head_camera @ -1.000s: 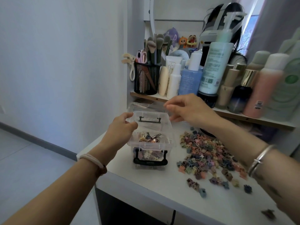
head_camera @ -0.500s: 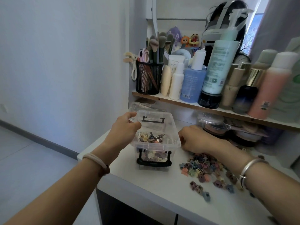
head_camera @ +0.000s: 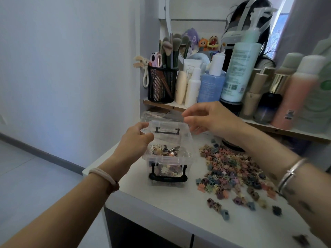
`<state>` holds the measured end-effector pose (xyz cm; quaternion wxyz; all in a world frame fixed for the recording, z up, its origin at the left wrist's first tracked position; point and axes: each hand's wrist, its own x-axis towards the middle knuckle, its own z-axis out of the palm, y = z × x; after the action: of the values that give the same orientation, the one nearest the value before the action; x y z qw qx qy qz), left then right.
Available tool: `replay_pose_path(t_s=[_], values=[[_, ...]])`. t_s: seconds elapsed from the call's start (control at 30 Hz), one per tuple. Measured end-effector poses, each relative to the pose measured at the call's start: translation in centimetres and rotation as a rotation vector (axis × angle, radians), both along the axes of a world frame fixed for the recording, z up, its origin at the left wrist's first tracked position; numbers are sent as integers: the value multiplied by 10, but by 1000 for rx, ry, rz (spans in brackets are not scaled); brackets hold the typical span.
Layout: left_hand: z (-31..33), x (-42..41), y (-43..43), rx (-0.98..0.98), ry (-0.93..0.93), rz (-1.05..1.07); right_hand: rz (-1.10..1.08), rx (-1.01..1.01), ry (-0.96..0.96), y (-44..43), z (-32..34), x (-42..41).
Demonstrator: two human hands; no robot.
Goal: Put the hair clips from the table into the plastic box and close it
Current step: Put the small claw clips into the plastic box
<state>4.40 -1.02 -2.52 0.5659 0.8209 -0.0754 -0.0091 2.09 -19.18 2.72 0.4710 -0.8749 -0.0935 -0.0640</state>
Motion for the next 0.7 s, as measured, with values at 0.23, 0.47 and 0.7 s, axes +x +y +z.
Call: replay_pose_path(t_s=[0.23, 0.47, 0.7], values=[[-2, 6, -2, 13, -15, 2, -152, -816, 236, -31, -60, 23], [-1, 7, -4, 14, -12, -6, -109, -892, 215, -36, -72, 38], [-3, 9, -4, 9, -14, -3, -134, -761, 56, -30, -56, 28]])
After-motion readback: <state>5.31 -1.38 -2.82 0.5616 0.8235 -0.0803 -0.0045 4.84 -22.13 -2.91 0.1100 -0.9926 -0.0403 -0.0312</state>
